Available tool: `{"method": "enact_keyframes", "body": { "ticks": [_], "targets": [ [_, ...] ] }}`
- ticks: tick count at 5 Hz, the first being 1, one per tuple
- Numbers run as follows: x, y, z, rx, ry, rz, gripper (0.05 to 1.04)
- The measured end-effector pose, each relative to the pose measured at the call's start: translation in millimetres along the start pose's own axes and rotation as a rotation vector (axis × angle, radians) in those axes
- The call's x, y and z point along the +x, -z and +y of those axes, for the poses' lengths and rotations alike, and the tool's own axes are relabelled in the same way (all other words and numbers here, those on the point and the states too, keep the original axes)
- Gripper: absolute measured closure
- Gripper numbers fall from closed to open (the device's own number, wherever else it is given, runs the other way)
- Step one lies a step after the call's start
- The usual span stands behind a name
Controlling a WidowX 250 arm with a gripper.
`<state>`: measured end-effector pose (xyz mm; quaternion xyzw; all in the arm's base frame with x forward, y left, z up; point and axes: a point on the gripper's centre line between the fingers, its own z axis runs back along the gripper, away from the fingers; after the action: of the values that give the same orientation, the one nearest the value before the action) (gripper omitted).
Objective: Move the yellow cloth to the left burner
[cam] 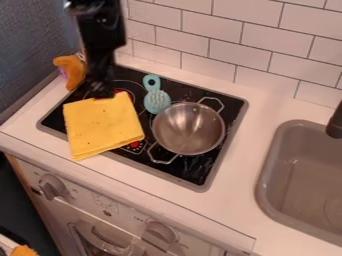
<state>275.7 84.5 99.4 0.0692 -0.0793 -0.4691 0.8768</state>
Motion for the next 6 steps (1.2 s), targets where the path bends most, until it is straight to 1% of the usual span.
{"method": "enact_keyframes", "body": {
  "ticks": [1,2,3,4,5,6],
  "targets": [
    [-18.7,9.7,-7.5,-0.022,-0.06,0.007,0.083],
    [-35.1,18.9,-6.6,-0.015,-0.102,0.013,0.083],
    [-34.4,30.2,-3.8,-0.04,-0.096,0.039,0.083],
    [-31.5,43.9,1.4,-0.037,-0.104,0.052,0.083],
    [-18.1,61.1,2.9,-0.055,-0.083,0.054,0.083],
    [-10.4,69.2,5.0,-0.051,-0.073,0.051,0.083]
  ]
}}
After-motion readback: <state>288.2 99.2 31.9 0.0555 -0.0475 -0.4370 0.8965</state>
